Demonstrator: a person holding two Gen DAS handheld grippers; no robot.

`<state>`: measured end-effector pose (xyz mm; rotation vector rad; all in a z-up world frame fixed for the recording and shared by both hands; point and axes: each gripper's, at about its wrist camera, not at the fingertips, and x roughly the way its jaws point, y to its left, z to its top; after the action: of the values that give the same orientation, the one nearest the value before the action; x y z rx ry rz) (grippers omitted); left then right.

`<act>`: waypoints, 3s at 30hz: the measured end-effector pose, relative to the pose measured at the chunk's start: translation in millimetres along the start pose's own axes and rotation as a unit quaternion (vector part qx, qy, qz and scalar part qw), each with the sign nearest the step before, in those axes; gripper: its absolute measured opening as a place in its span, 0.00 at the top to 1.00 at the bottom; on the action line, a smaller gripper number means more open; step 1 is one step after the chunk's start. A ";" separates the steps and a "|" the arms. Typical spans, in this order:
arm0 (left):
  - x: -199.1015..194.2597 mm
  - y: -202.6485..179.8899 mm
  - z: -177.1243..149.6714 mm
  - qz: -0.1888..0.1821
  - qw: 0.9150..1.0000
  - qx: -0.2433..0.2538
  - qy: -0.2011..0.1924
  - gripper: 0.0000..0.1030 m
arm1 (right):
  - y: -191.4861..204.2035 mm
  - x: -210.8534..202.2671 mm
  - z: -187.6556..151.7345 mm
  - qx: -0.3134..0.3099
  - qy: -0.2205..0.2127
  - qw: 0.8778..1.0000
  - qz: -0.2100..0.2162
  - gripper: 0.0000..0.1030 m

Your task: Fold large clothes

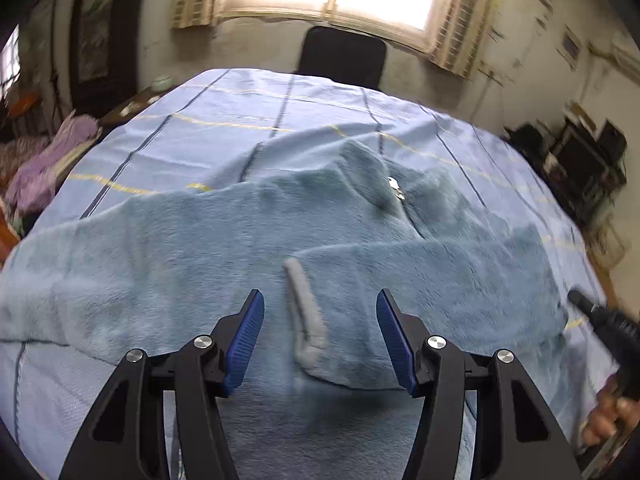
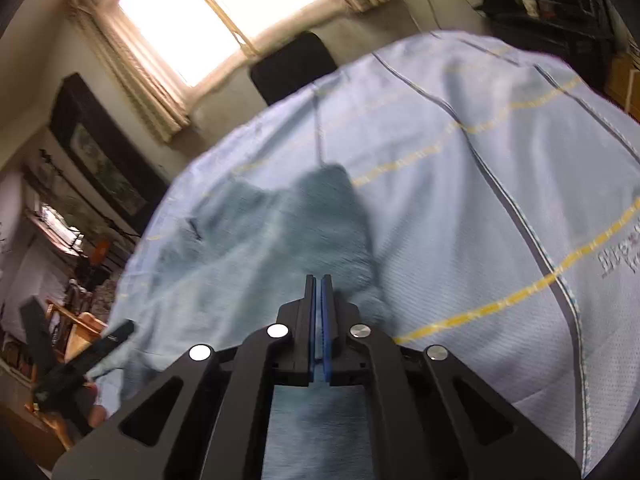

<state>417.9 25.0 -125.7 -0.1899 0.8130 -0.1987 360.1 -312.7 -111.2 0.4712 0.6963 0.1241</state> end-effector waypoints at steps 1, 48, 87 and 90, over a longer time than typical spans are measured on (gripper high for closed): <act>4.5 -7.6 -1.2 0.006 1.000 0.018 0.006 0.43 | 6.0 -1.5 1.0 -0.009 -0.006 1.000 0.010 0.98; -48.5 225.9 -46.6 0.012 0.925 -0.377 -0.055 0.42 | 9.4 -14.2 -9.6 0.023 0.022 0.996 0.078 0.94; -92.2 -18.5 31.7 0.137 0.980 0.044 -0.140 0.95 | -3.9 -24.9 -1.3 0.067 0.005 0.993 0.097 0.94; -64.5 -76.5 16.3 0.113 0.980 0.112 -0.116 0.95 | -8.5 -25.6 0.6 0.075 0.004 0.992 0.097 0.94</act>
<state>378.7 -31.3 -50.9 0.0915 0.5691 -0.0520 340.5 -327.2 -99.6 0.6830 0.6690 0.2569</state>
